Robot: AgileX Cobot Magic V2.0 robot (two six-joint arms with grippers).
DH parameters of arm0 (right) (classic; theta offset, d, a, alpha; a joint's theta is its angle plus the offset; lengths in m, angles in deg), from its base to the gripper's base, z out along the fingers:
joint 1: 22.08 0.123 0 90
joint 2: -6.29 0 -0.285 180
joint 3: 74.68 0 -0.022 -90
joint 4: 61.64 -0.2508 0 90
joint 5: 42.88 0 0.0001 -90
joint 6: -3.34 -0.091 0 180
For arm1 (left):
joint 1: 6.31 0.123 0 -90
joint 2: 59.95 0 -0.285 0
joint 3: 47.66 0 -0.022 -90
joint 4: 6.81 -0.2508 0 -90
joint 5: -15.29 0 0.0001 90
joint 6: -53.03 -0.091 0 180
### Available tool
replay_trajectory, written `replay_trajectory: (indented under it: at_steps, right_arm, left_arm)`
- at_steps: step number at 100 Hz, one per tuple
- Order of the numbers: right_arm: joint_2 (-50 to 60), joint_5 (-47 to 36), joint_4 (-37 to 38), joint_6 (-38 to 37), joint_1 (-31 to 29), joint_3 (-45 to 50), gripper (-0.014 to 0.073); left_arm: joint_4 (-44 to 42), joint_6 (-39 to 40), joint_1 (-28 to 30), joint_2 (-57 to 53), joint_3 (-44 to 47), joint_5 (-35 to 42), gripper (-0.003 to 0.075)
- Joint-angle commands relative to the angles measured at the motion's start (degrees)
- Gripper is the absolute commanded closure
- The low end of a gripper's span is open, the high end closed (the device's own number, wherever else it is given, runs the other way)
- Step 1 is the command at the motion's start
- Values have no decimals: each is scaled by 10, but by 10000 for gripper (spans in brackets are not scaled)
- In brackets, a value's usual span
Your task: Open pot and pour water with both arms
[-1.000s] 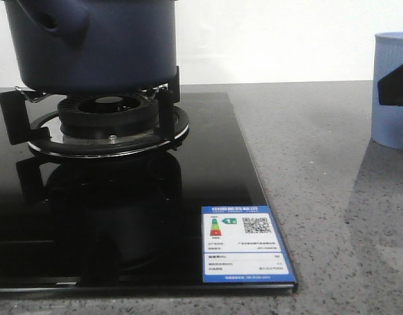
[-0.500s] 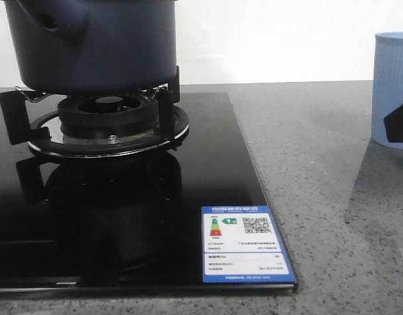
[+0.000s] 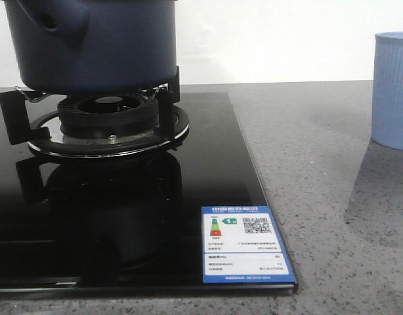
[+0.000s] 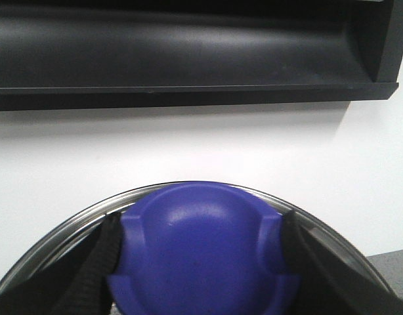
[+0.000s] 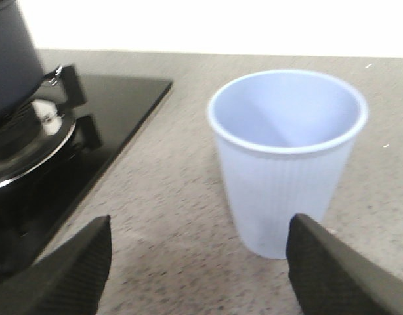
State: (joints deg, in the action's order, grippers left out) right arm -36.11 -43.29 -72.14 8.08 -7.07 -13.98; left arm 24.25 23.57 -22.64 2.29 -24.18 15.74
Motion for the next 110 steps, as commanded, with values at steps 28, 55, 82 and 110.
replay_trajectory:
  at_steps: [28, 55, 82, 110]
  right_arm:
    - [-86, -248, 8, 4, -14, 48, 90]
    - [-189, -327, -3, 4, -14, 48, -28]
    - [-264, -395, -28, 4, -14, 46, -27]
    - [-342, -428, -28, 4, -14, 15, -27]
  left_arm:
    - [-2, 2, 1, -10, -21, 64, 348]
    - [-2, 2, 1, -10, -21, 64, 348]
    - [-2, 2, 1, -10, -21, 64, 348]
    - [-2, 2, 1, -10, -21, 66, 348]
